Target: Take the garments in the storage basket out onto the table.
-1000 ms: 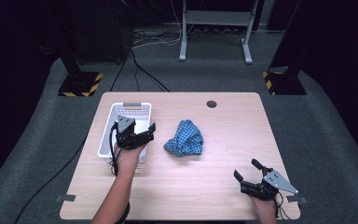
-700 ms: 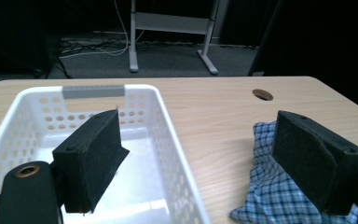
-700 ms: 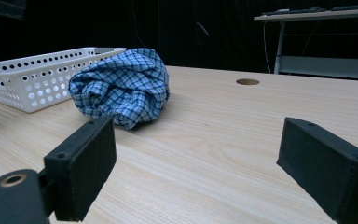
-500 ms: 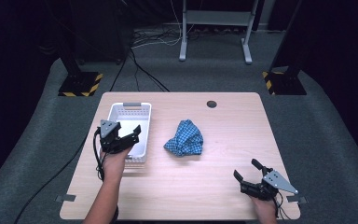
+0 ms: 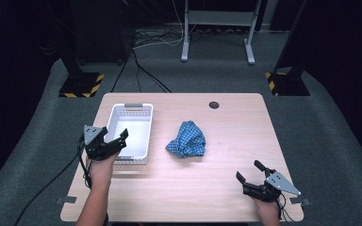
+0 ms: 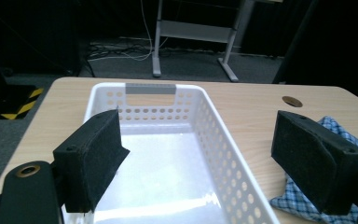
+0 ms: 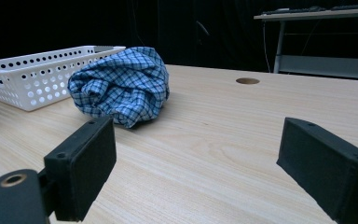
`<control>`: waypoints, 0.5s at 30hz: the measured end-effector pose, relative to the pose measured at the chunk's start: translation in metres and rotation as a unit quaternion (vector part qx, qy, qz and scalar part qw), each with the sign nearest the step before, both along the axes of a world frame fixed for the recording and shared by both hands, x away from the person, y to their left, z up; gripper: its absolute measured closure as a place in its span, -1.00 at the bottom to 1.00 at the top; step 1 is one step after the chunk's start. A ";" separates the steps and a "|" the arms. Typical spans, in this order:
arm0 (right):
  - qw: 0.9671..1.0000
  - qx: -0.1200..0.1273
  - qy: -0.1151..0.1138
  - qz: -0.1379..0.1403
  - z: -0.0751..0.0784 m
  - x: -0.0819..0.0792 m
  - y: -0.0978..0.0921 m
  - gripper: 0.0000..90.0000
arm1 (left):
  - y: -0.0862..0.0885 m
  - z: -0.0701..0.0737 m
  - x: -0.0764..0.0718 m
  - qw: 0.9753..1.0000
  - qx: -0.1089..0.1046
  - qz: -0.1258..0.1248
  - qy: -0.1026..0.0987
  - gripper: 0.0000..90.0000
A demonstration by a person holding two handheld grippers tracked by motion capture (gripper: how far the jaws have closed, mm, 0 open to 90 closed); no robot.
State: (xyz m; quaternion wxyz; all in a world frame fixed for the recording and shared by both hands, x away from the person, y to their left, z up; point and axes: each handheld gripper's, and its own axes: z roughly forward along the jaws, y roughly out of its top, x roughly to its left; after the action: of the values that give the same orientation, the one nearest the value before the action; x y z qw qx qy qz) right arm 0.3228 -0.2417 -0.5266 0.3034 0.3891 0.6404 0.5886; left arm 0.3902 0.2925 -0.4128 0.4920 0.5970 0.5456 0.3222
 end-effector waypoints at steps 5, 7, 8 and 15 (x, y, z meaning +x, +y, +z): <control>1.000 -0.001 -0.001 0.000 0.000 0.000 0.000 -0.77 | 0.012 -0.001 -0.009 1.000 0.003 0.011 0.001 -0.65; 1.000 -0.001 -0.001 0.000 0.000 0.000 0.000 -0.77 | 0.016 -0.002 -0.012 1.000 0.002 0.015 0.002 -0.65; 1.000 -0.001 -0.002 -0.001 0.000 0.000 0.000 -0.77 | 0.018 -0.002 -0.013 1.000 0.002 0.017 0.002 -0.65; 1.000 -0.001 -0.002 -0.001 0.000 0.000 0.000 -0.77 | 0.035 -0.015 -0.030 1.000 0.008 0.026 0.005 -0.65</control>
State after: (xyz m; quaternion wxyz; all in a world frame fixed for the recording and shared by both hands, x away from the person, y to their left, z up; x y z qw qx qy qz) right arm 0.3226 -0.2417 -0.5267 0.3051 0.3883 0.6399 0.5888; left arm 0.3599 0.3279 -0.4277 0.4757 0.5879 0.5613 0.3362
